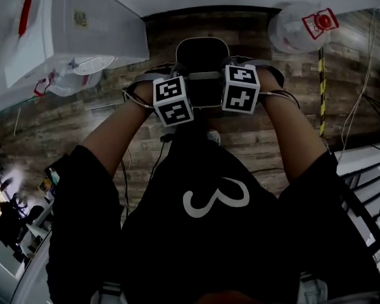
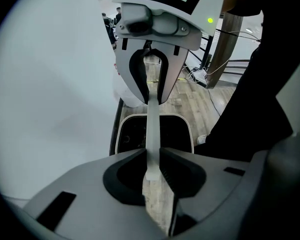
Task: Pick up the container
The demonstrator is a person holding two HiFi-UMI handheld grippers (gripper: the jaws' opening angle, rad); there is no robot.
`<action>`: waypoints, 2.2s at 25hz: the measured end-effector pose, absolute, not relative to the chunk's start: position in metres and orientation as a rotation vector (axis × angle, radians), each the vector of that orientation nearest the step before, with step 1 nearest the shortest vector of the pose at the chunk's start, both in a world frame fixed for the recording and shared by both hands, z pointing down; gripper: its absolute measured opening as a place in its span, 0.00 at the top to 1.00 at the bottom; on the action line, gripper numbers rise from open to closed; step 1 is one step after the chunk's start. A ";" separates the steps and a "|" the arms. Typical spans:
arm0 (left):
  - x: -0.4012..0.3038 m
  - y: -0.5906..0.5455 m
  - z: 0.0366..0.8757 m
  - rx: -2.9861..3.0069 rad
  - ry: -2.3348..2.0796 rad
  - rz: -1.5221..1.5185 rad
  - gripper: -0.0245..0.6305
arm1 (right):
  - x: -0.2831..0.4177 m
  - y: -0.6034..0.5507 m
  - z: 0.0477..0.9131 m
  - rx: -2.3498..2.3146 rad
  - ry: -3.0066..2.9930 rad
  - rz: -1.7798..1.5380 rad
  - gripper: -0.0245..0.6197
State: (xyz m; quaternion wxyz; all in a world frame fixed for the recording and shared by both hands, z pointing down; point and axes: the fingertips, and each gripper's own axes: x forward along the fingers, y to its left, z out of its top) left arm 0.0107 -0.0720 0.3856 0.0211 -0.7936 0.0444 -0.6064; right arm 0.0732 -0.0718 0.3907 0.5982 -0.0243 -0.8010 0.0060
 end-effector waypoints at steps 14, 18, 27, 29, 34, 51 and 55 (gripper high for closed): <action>0.037 0.018 0.280 -2.527 0.198 -1.886 0.83 | 0.098 0.014 0.281 -0.116 -1.836 0.009 0.82; 0.037 0.040 0.262 -2.538 0.200 -1.901 0.83 | 0.098 0.036 0.262 -0.128 -1.836 0.033 0.82; 0.035 0.074 0.234 -2.525 0.194 -1.900 0.83 | 0.096 0.071 0.234 -0.121 -1.831 0.027 0.82; 0.034 0.078 0.226 -2.522 0.195 -1.891 0.83 | 0.095 0.074 0.226 -0.112 -1.833 0.018 0.82; 0.030 0.082 0.211 -2.504 0.197 -1.881 0.83 | 0.091 0.078 0.211 -0.091 -1.835 0.004 0.82; 0.035 0.073 0.189 -2.493 0.211 -1.860 0.83 | 0.095 0.070 0.190 -0.085 -1.825 -0.014 0.82; 0.039 0.072 0.187 -2.493 0.200 -1.854 0.83 | 0.100 0.070 0.188 -0.086 -1.814 -0.015 0.82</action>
